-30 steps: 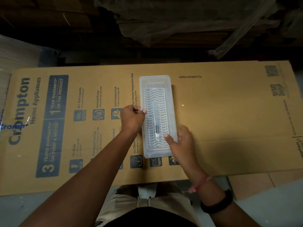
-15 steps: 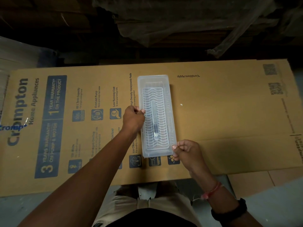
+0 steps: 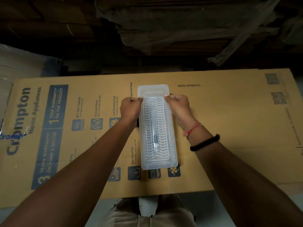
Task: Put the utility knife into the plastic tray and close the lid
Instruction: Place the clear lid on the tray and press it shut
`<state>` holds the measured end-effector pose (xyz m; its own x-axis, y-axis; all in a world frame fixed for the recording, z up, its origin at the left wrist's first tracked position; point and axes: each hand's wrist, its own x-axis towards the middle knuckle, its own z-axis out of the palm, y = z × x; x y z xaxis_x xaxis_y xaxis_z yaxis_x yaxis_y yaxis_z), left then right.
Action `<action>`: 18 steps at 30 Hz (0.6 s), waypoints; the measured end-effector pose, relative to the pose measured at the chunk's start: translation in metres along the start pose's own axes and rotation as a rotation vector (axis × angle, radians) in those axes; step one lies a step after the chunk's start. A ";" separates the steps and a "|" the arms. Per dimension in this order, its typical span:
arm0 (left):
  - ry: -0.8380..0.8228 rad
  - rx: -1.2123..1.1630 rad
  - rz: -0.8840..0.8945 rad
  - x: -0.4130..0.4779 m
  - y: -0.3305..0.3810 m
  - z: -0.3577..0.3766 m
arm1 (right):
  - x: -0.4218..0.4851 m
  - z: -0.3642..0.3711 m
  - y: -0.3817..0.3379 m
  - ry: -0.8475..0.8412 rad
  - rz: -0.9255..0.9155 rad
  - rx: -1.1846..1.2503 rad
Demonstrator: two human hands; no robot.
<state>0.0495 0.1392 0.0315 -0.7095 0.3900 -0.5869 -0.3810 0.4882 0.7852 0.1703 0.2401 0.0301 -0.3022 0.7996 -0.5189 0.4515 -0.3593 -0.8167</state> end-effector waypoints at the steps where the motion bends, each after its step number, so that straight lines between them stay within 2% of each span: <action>1: 0.008 -0.010 -0.004 0.006 0.004 0.002 | 0.008 0.004 -0.001 0.008 0.001 0.009; 10: 0.050 -0.104 -0.015 0.044 0.022 0.013 | 0.038 0.016 -0.010 0.069 0.065 0.197; 18: 0.027 -0.138 -0.064 0.061 0.024 0.020 | 0.060 0.018 -0.012 0.079 0.102 0.186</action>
<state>0.0094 0.1906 0.0109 -0.6962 0.3393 -0.6326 -0.5025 0.3990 0.7670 0.1320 0.2836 0.0041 -0.1932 0.7869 -0.5860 0.3117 -0.5171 -0.7971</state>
